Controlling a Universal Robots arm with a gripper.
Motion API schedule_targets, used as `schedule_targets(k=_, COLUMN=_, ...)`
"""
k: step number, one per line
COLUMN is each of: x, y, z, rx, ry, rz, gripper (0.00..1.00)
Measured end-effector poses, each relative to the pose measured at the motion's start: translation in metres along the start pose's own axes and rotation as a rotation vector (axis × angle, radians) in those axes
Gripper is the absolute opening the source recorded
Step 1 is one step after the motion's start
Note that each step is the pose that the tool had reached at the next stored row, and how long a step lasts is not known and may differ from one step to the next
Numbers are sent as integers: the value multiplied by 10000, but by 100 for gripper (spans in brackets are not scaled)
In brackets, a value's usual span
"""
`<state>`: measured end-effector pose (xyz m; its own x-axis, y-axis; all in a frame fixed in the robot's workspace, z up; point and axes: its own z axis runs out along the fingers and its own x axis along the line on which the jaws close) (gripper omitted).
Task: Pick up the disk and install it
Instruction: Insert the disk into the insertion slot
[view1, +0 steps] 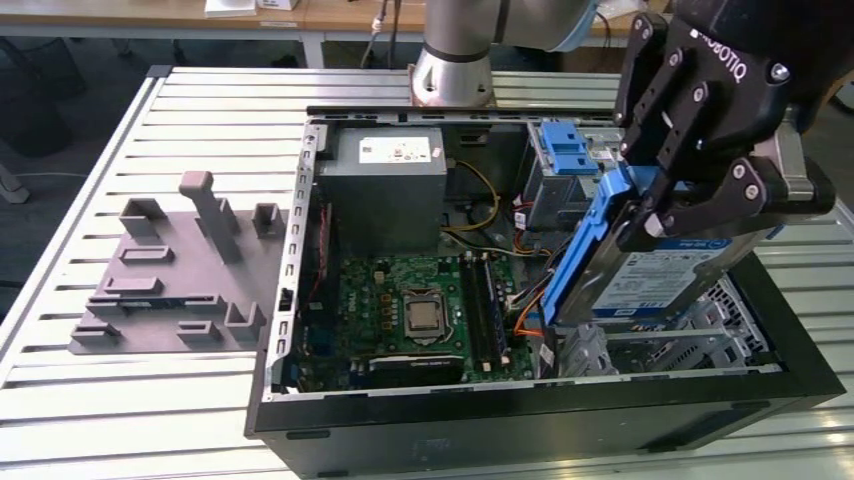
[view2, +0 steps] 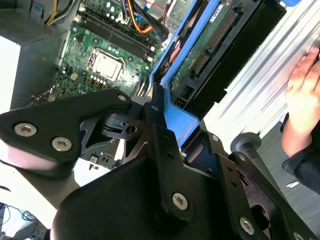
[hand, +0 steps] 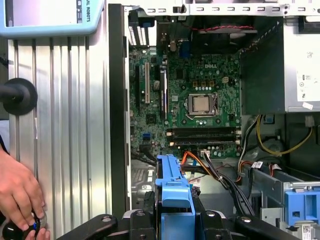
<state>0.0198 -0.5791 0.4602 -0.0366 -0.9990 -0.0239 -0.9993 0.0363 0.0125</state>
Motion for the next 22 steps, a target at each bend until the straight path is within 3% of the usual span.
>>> schedule_targets(k=13, x=-34, y=-251, z=68, rx=3, ry=0, rz=138, gripper=37)
schedule_targets(k=22, x=-45, y=-380, z=86, rx=3, ry=-1, rz=138, gripper=37)
